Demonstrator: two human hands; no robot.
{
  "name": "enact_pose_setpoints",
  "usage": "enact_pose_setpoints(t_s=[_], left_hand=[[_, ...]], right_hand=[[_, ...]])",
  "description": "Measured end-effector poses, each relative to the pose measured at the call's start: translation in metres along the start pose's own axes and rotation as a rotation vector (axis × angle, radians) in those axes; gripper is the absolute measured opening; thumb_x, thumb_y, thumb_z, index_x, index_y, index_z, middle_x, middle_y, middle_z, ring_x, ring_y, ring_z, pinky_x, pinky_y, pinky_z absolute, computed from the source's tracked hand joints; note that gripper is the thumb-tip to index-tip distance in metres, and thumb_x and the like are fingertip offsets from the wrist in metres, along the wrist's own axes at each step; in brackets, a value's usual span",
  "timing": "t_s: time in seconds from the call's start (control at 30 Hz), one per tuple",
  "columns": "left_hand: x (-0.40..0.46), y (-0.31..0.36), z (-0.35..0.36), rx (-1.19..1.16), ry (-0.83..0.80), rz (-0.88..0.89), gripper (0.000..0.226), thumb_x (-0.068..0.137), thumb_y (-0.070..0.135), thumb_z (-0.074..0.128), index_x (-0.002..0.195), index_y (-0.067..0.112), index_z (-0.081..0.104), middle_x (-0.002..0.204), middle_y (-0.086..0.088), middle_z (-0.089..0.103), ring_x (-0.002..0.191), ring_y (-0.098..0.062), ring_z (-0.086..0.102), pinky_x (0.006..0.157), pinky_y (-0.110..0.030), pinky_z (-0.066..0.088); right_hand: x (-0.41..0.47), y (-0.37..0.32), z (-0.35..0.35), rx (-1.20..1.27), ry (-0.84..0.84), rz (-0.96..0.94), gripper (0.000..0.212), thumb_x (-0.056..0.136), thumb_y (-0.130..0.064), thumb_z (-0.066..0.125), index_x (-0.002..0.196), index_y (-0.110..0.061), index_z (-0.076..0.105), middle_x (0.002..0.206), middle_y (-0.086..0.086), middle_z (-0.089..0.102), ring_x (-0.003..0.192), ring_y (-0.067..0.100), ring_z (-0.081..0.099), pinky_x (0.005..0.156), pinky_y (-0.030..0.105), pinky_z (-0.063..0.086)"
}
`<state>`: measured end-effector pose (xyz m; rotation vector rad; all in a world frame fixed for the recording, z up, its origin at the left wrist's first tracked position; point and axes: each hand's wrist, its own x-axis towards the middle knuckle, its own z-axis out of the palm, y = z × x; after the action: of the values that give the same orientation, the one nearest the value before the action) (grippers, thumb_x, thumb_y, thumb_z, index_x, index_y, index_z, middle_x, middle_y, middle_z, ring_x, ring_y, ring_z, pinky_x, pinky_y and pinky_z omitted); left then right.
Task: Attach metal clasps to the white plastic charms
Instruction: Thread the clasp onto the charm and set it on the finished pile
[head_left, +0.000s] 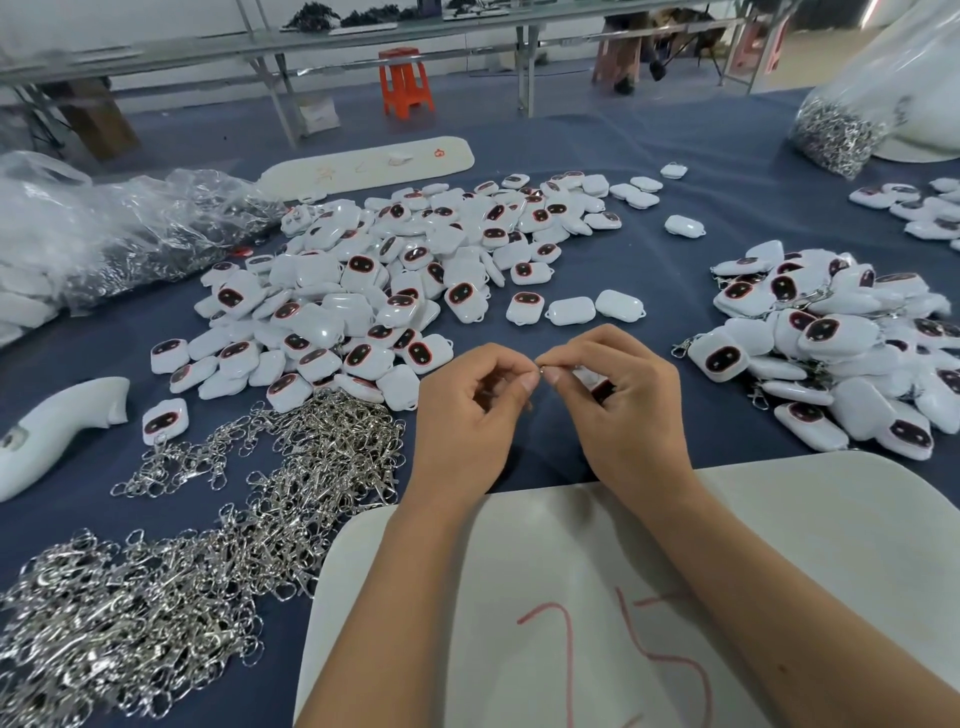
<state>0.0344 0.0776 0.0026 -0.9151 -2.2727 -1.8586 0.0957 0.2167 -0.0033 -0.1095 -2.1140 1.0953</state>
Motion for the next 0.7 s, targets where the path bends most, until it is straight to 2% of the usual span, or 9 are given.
enact_pose_setpoints(t_s=[0.23,0.4,0.57,0.7], left_hand=[[0.0,-0.004,0.004,0.049,-0.023,0.013,0.017,0.097,0.0,0.06,0.085,0.011,0.066,0.07,0.005,0.064,0.067,-0.013,0.062,0.069,-0.026,0.049],[0.0,-0.006,0.011,0.157,0.034,0.04,0.021,0.098,0.0,0.056,0.083,0.013,0.061,0.068,0.006,0.061,0.066,-0.011,0.058,0.065,-0.012,0.038],[0.0,-0.007,0.011,0.168,0.059,0.063,0.021,0.098,0.003,0.057,0.085,0.018,0.062,0.067,0.007,0.062,0.069,-0.013,0.06,0.066,-0.013,0.039],[0.001,-0.006,0.012,0.176,0.049,0.088,0.019,0.1,0.005,0.058,0.087,0.016,0.066,0.069,0.007,0.062,0.069,-0.013,0.061,0.067,-0.014,0.04]], right_hand=[[0.001,-0.001,-0.001,-0.01,-0.018,-0.02,0.015,0.088,0.004,0.076,0.089,-0.01,0.081,0.089,-0.001,0.072,0.084,0.015,0.068,0.077,0.035,0.054],[0.0,-0.002,-0.001,-0.027,0.021,-0.045,0.016,0.087,0.005,0.076,0.085,-0.011,0.08,0.086,-0.004,0.071,0.081,0.014,0.068,0.075,0.034,0.053],[-0.001,-0.001,-0.001,-0.031,0.061,-0.092,0.018,0.086,0.007,0.076,0.086,-0.011,0.08,0.087,-0.005,0.071,0.082,0.013,0.068,0.073,0.032,0.054],[0.0,0.001,-0.001,-0.006,0.074,-0.097,0.018,0.086,0.008,0.076,0.086,-0.01,0.08,0.087,-0.005,0.071,0.083,0.012,0.069,0.075,0.027,0.054]])
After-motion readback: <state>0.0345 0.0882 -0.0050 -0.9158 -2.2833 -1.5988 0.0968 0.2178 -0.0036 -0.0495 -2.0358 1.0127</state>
